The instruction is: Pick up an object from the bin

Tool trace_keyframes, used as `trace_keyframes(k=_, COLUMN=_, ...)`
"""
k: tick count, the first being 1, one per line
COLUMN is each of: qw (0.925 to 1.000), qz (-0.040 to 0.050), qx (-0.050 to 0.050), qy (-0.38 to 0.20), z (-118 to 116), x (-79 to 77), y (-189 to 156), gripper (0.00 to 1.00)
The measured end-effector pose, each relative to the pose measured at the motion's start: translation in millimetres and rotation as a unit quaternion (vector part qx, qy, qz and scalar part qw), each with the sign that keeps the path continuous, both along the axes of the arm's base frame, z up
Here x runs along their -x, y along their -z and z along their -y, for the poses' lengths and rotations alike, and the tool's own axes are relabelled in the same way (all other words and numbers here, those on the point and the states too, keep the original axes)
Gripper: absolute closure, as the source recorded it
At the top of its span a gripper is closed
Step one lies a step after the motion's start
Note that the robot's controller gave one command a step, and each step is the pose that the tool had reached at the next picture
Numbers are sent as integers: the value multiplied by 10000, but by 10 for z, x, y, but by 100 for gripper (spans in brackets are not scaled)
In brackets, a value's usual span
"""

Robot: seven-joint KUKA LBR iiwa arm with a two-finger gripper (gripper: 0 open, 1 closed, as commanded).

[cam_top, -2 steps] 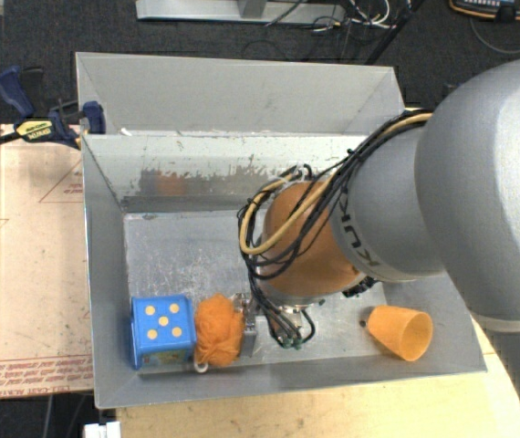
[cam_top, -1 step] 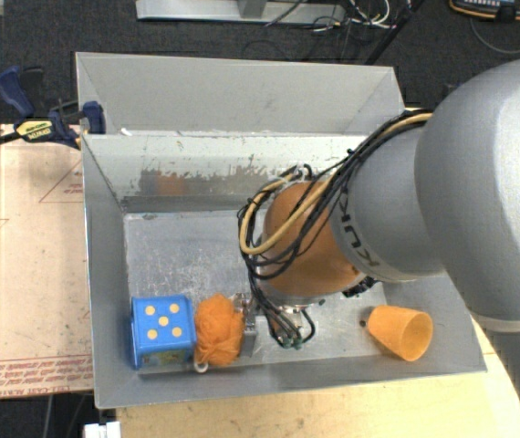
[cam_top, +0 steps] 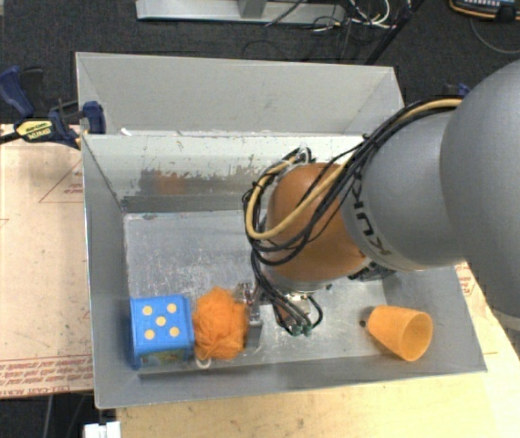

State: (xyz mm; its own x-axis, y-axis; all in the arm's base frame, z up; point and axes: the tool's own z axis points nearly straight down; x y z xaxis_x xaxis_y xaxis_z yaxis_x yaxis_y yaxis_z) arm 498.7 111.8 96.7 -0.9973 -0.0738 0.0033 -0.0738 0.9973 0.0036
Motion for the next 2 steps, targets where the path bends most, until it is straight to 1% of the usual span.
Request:
trace_keyframes(k=1, qw=9963, qz=37, qx=-11, qy=-861, z=101, x=-172, y=-208, gripper=100)
trace_keyframes(k=2, qw=9934, qz=33, qx=-9, qy=-1144, z=220, x=-200, y=-136, gripper=100)
